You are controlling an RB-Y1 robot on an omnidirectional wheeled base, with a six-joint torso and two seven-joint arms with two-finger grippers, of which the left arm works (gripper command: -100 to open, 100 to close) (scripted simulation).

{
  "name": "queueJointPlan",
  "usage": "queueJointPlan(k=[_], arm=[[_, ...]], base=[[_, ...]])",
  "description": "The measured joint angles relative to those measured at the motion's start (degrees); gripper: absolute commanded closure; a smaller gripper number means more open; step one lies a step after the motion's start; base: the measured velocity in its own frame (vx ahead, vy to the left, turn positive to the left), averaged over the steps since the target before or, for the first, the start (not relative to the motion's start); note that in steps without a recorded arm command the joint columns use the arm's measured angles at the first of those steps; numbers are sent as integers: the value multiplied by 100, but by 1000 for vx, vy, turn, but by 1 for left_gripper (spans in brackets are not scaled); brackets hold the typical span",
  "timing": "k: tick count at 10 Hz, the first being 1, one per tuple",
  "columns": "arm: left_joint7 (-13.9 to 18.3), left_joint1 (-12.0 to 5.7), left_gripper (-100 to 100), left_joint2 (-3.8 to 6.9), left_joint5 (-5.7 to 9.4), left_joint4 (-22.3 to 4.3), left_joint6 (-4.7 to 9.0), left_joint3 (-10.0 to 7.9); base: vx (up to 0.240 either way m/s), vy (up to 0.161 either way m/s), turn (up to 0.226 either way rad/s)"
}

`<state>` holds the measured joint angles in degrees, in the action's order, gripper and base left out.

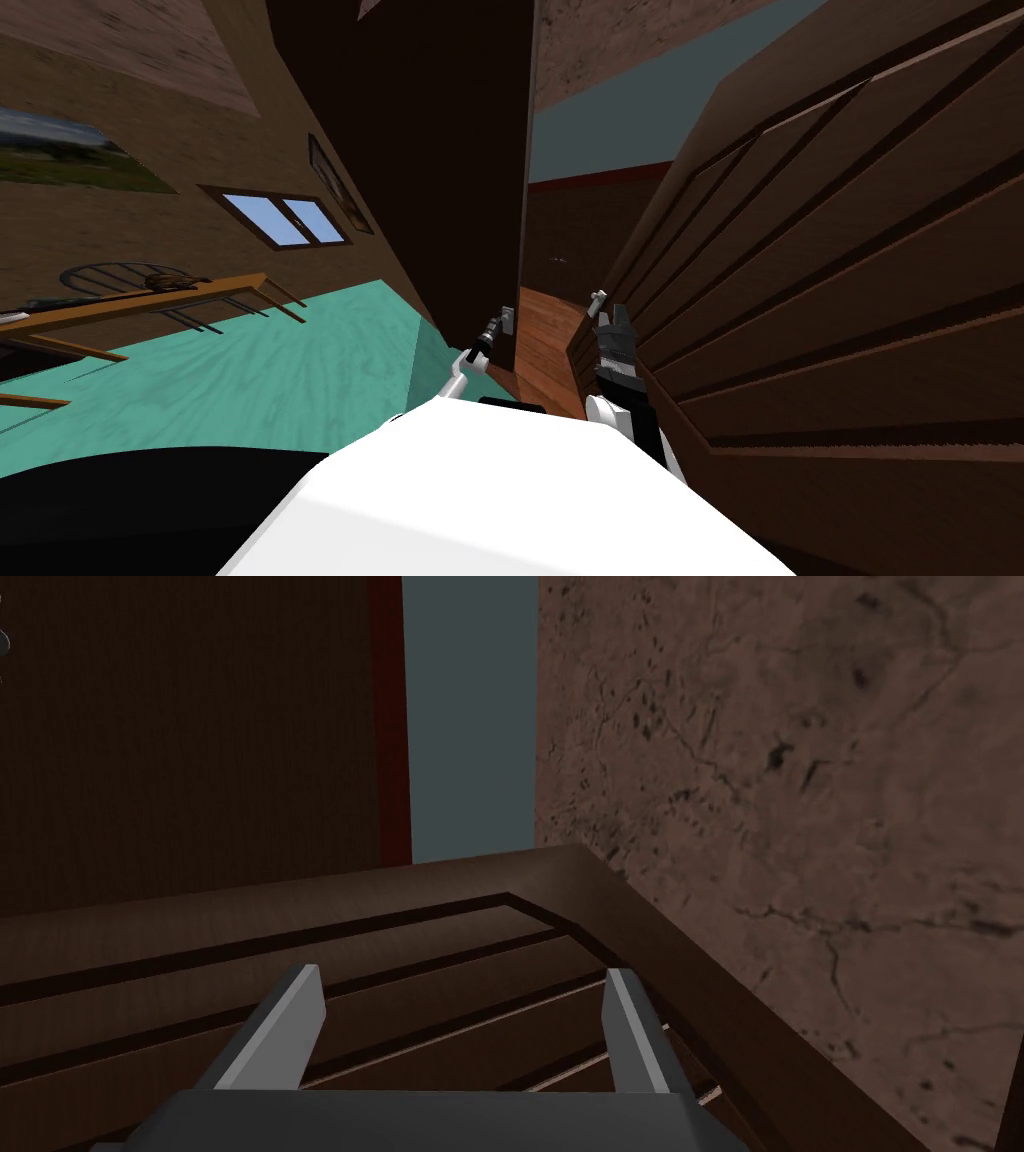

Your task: Push the door open

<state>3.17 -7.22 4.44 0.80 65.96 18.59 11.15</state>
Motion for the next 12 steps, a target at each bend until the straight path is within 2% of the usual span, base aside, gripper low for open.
queueJointPlan(k=[6,12], arm=[[64,80,-100,-69,17,164,-129,135],[41,32,-100,-50,16,70,-65,64]], base=[[-197,10,12],[174,-47,-23]])
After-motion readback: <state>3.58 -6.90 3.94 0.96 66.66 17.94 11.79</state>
